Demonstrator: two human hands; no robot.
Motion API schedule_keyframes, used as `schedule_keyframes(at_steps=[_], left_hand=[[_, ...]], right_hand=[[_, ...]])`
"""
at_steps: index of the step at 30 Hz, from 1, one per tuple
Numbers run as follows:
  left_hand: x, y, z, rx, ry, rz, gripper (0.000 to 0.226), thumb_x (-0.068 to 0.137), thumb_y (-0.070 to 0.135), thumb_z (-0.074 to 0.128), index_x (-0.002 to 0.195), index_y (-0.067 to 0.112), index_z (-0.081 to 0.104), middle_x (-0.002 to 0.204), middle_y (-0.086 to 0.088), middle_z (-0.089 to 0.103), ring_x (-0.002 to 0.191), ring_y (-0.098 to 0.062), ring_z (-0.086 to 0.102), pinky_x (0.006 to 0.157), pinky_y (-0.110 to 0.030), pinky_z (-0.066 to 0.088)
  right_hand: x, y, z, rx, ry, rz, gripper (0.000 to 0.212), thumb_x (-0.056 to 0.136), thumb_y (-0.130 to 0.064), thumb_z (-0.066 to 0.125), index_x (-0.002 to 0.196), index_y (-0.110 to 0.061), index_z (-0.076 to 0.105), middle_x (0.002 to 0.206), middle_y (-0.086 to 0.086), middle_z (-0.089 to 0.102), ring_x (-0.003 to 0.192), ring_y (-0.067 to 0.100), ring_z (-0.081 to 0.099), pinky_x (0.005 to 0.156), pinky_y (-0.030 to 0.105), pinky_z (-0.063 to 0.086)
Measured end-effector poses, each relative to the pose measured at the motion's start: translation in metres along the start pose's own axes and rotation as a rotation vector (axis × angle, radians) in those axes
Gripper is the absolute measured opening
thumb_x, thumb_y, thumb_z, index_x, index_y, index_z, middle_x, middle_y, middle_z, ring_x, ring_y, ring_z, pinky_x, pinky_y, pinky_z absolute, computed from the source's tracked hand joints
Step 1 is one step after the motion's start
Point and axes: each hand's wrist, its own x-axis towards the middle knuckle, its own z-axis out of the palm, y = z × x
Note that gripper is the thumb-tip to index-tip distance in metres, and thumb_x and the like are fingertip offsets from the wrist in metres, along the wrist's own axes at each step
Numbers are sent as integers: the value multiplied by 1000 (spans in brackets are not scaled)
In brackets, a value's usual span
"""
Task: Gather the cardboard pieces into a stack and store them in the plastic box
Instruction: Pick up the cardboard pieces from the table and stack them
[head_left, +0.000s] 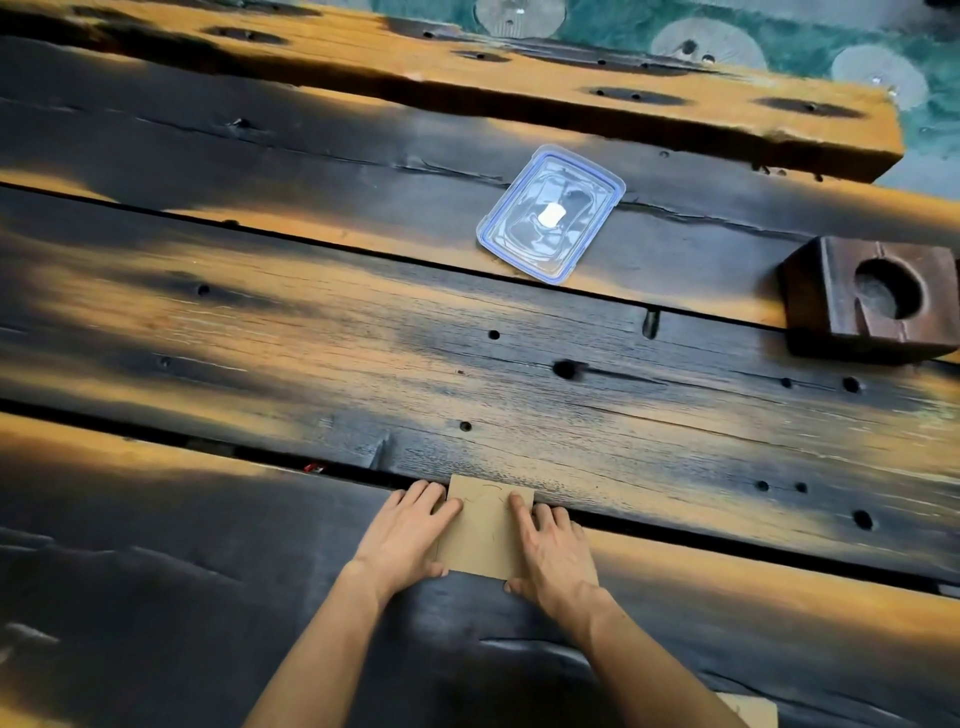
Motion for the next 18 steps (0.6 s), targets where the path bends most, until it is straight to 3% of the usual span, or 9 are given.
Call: schedule_keyframes(at_steps=[3, 18], left_hand=[[-1, 1, 3, -10, 8, -7, 84, 76, 56, 79, 143, 24, 41, 152, -1, 41, 141, -24, 36, 114, -38, 30], [-16, 24, -3, -20, 56, -36, 81, 87, 51, 71, 152, 22, 33, 159, -3, 35, 146, -25, 32, 116, -40, 31]], right_hand=[[-1, 0, -2, -4, -5, -5, 119, 79, -54, 77, 162, -18, 1, 141, 10, 44, 128, 32, 42, 112, 43, 36], [-22, 11, -17, -13, 0, -57, 95, 89, -42, 71, 159, -18, 12, 150, 15, 38, 129, 34, 49, 105, 44, 48]])
